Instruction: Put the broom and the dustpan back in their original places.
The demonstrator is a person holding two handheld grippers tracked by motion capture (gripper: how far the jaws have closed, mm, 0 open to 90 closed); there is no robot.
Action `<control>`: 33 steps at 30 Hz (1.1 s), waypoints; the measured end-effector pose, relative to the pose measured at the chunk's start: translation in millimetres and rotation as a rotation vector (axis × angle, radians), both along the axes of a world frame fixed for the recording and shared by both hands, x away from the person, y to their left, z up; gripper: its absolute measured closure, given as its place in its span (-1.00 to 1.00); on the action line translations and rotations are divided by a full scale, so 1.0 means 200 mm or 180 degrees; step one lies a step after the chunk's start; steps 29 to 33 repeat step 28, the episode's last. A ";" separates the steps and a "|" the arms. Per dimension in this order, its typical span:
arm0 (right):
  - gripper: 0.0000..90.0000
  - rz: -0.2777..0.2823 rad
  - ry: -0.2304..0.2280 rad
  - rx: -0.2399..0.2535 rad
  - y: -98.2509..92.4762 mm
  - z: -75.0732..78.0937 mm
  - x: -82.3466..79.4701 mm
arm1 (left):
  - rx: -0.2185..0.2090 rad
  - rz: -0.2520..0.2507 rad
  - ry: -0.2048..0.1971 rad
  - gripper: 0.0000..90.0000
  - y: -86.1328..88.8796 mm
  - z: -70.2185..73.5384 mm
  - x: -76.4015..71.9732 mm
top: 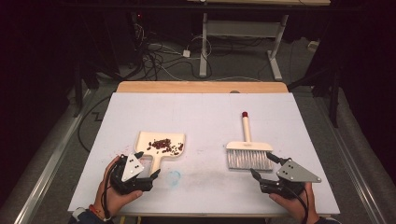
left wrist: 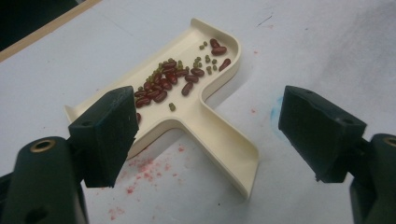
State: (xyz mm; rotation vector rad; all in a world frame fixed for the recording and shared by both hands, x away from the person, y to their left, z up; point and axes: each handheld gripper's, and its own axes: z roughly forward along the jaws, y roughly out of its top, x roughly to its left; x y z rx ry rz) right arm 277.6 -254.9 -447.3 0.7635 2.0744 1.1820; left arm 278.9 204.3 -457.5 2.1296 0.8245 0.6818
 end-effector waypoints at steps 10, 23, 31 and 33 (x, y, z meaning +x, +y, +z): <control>-0.43 0.0001 0.0038 0.0033 0.00 0.00 0.01 | 0.0031 0.0004 0.0022 -0.56 0.00 0.00 0.01; -0.44 -0.0043 0.0026 0.0032 -0.01 0.00 0.01 | 0.0053 0.0007 0.0056 -0.56 -0.01 -0.01 0.02; -0.43 -0.0078 0.0012 0.0053 -0.02 0.00 0.02 | 0.0065 0.0032 0.0041 -0.56 -0.01 -0.01 0.01; -0.43 -0.0078 0.0012 0.0053 -0.02 0.00 0.02 | 0.0065 0.0032 0.0041 -0.56 -0.01 -0.01 0.01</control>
